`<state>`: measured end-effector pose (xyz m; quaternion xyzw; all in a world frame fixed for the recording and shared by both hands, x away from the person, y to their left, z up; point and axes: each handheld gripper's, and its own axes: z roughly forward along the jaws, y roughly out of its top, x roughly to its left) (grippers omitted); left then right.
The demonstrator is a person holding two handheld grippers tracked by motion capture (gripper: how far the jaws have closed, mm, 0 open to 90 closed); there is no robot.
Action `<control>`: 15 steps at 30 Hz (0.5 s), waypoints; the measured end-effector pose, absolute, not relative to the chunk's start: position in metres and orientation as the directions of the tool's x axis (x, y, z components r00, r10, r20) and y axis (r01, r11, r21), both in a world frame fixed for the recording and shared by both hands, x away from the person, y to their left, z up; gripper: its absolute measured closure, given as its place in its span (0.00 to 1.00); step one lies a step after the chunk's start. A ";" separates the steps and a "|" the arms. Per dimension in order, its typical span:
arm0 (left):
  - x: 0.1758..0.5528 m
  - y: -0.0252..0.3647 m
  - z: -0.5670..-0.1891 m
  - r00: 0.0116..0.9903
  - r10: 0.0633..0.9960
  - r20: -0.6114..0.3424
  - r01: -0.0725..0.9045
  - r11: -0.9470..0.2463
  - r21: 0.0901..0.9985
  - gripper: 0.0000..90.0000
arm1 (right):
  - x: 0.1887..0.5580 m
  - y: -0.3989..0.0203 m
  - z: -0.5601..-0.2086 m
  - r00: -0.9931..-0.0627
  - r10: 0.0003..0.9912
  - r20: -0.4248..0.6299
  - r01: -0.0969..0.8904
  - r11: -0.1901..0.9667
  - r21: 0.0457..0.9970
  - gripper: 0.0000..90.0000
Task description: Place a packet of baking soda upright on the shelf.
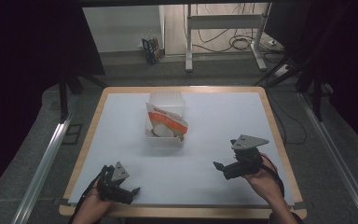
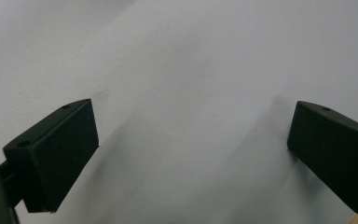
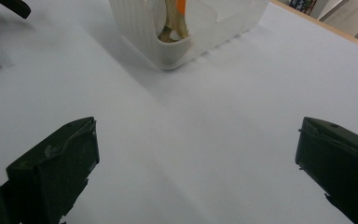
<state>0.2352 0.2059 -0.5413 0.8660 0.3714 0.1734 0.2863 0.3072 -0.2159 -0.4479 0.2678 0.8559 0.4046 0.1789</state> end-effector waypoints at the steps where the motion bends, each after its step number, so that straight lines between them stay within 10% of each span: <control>1: 0.235 0.206 -0.541 0.662 0.744 0.086 0.545 -0.557 0.626 0.02 | 0.306 -0.217 -0.448 -0.791 0.606 -0.088 0.316 0.528 0.788 0.00; 15: 0.235 0.206 -0.541 0.662 0.744 0.085 0.547 -0.558 0.625 0.02 | 0.300 -0.232 -0.454 -0.776 0.625 -0.080 0.328 0.509 0.796 0.00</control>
